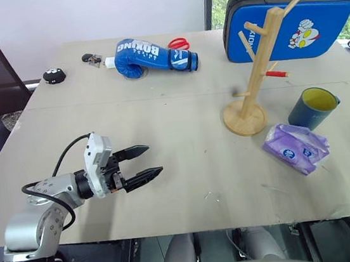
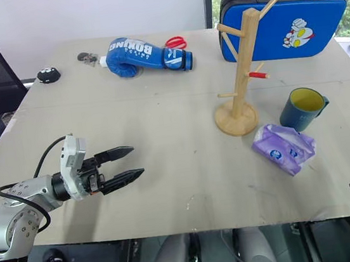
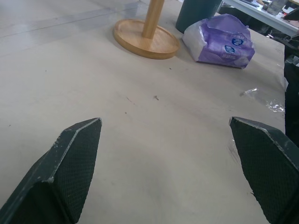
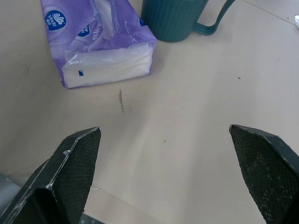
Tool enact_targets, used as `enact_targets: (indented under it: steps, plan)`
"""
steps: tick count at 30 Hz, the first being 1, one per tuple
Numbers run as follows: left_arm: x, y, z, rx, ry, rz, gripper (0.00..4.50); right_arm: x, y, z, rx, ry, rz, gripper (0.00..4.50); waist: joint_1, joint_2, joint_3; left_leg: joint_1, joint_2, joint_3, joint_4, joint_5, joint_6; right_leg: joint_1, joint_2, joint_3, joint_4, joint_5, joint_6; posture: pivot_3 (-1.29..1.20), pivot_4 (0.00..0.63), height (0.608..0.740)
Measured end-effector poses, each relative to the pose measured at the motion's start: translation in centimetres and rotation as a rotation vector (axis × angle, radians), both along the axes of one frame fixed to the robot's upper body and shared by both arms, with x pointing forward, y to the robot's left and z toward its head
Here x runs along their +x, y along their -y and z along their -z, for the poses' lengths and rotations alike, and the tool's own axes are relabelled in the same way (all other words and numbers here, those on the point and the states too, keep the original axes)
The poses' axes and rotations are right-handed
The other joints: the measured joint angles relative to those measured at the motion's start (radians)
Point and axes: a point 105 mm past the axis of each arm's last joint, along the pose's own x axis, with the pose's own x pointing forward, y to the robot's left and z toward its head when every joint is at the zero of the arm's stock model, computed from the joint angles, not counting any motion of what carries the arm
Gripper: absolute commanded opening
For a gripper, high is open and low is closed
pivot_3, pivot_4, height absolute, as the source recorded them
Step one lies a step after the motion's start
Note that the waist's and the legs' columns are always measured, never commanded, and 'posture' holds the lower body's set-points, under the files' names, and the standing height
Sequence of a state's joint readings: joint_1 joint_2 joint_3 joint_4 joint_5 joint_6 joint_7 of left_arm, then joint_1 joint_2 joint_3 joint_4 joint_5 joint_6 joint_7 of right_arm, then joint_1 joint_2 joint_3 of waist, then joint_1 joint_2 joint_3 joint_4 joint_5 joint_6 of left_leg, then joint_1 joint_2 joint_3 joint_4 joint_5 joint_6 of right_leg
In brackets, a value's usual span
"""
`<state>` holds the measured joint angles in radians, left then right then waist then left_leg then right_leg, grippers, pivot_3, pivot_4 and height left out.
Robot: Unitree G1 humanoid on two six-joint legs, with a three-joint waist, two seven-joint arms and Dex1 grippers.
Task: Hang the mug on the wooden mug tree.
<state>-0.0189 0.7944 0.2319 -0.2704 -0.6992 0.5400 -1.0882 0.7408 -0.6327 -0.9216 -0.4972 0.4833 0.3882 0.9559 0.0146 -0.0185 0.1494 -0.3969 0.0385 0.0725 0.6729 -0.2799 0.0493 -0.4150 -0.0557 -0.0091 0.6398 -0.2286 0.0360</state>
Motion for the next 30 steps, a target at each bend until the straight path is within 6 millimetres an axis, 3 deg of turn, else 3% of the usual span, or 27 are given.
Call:
enact_targets:
  steps: [3,6,8,15,21,24,28,30]
  plan:
    - [0.0,0.2,-0.4,-0.025,-0.002,0.019,4.5,1.0,-0.3,-0.2,0.026,0.03,0.021,4.44,-0.001,-0.001,0.001,0.0,0.0,0.0,-0.001,0.0,0.0,0.0,0.001,-0.002,0.0,0.0,0.0,0.0,0.15,0.74]
    - [-0.4,2.0,-3.1,-0.103,0.065,0.138,4.5,3.4,-3.1,-1.2,0.072,0.104,-0.006,4.44,-0.003,-0.001,0.001,0.001,0.0,0.001,0.0,0.001,0.0,0.0,0.001,-0.002,0.001,0.0,0.0,0.0,0.15,0.74]
    - [-1.2,2.8,-4.1,-0.13,0.088,0.21,4.5,3.9,-3.9,-1.0,0.071,0.081,0.034,4.44,0.0,0.001,0.0,0.001,-0.001,0.001,0.0,0.0,0.0,0.0,0.002,-0.002,0.001,0.0,0.0,0.0,0.15,0.74]
    - [-2.5,3.7,-4.9,-0.15,0.102,0.326,4.5,6.4,-5.8,-0.4,0.264,-0.001,0.16,4.44,-0.002,-0.001,0.001,0.0,-0.001,0.001,0.0,0.001,0.0,0.0,0.005,-0.002,0.001,0.0,0.0,0.0,0.15,0.74]
    - [-2.6,4.4,-4.9,-0.152,0.099,0.318,4.5,8.8,-7.6,1.8,0.427,-0.095,0.254,4.44,-0.003,-0.001,0.001,0.0,-0.002,0.001,0.001,0.001,0.0,0.0,0.007,0.0,0.001,0.0,0.0,0.0,0.15,0.74]
    - [-2.6,4.5,-4.9,-0.154,0.103,0.309,4.5,9.4,-7.8,3.3,0.402,-0.165,0.283,3.83,-0.003,-0.001,0.0,0.001,-0.002,0.001,0.001,0.001,0.0,0.0,0.007,0.0,0.001,0.0,0.0,0.0,0.15,0.74]
    - [-2.6,4.7,-4.9,-0.153,0.108,0.289,4.5,10.0,-8.4,4.4,0.35,-0.2,0.257,1.92,-0.002,-0.002,0.0,0.0,-0.001,0.001,0.0,0.001,0.0,0.0,0.008,0.0,0.001,0.0,0.0,0.0,0.15,0.74]
    - [-2.6,4.7,-4.8,-0.154,0.107,0.283,4.5,9.9,-8.3,4.5,0.321,-0.198,0.239,1.44,-0.002,-0.001,0.0,0.0,-0.002,0.001,0.001,0.001,0.0,0.0,0.008,0.001,0.001,0.0,0.001,0.0,0.15,0.74]
